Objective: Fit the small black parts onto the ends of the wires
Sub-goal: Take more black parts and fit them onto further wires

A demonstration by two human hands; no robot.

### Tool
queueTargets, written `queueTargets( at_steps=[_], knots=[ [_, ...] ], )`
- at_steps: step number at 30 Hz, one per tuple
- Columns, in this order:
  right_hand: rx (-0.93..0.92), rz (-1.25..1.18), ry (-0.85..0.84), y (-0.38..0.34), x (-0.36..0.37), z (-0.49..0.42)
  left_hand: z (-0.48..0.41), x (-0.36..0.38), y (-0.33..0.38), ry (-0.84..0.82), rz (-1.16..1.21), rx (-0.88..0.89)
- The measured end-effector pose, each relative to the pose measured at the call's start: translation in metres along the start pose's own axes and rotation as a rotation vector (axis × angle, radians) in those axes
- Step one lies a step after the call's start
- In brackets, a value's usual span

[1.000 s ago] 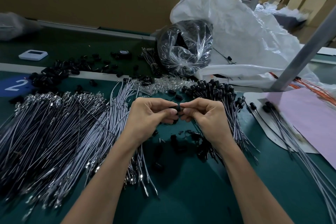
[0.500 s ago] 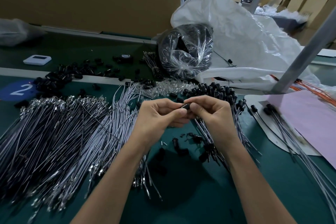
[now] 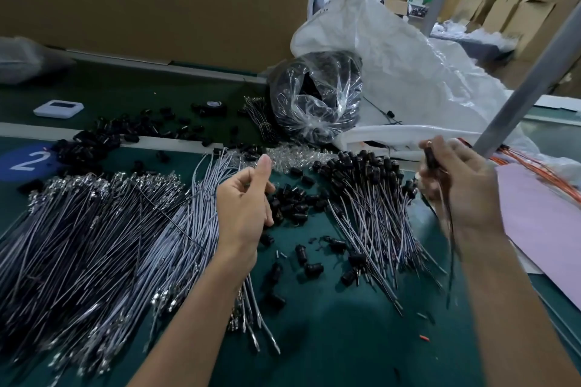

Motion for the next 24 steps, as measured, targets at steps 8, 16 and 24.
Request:
queueTargets(
  at_steps=[8,16,24],
  knots=[
    [-0.059,1.05,0.029,0.025,0.003,-0.005,-0.003,-0.004,-0.013,0.06,-0.114,-0.054],
    [-0.223,0.84,-0.296,0.045,0.104,0.031,-0.005,-0.012,-0.001,0.175,-0.131,0.061],
    [-0.113,1.167,-0.727,0.093,0.165,0.094,-0.013,-0.069,0.071,0.402,-0.006,0.196]
  ],
)
Point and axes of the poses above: each hand's wrist, its own z-axis away from the middle knuckle, its own x-axis out of the palm, y = z × x, the point moved 5 cm from there along -z, towards the middle knuckle, and after that the axes turned 6 degrees about -z, right-handed, at the moved point
